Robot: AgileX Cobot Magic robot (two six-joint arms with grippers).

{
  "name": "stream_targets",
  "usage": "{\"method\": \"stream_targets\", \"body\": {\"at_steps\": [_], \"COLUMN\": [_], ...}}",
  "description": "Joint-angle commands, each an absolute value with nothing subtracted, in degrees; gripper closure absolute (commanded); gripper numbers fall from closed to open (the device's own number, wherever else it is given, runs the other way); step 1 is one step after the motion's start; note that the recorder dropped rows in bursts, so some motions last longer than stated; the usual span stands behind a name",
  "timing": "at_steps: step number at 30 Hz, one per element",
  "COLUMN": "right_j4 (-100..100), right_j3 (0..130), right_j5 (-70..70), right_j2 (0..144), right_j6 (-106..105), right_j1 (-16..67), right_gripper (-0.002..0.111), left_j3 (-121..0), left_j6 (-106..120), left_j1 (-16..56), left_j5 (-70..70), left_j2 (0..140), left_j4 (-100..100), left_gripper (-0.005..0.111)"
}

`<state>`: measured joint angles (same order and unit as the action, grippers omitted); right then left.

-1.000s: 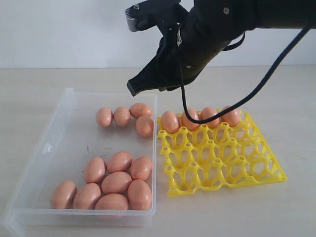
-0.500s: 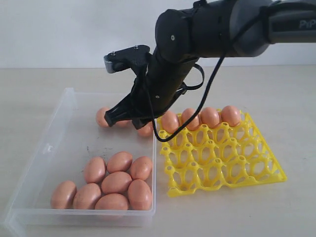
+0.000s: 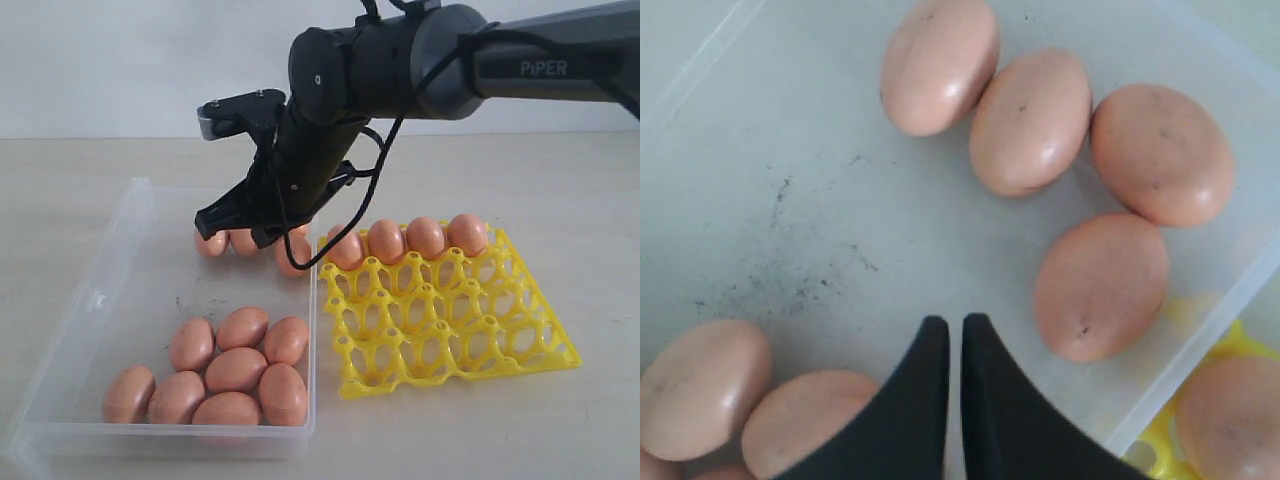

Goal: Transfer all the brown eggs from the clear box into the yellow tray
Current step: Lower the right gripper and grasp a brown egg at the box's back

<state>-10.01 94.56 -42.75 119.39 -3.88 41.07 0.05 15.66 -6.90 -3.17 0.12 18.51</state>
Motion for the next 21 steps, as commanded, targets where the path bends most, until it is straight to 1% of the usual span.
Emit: {"method": "stream_targets", "body": {"at_steps": [1,21], "right_j4": [-9.03,-6.42], "right_j3": [97.28,98.35], "right_j5": [-45.88,-45.25], "right_j2": [121.08,122.70], "right_j6": [-3.43,-2.93], "right_j1": [40.55,40.55], "right_gripper": [0.108,0.108], "left_j3": [0.00,0.00], "left_j6": [15.97,15.97], "left_j1": [-6.82,-6.82], "left_j5": [-3.00,-3.00], "left_j2": [0.00,0.00], "left_j4": [18.28,18.28], "left_gripper": [0.103,0.103]}}
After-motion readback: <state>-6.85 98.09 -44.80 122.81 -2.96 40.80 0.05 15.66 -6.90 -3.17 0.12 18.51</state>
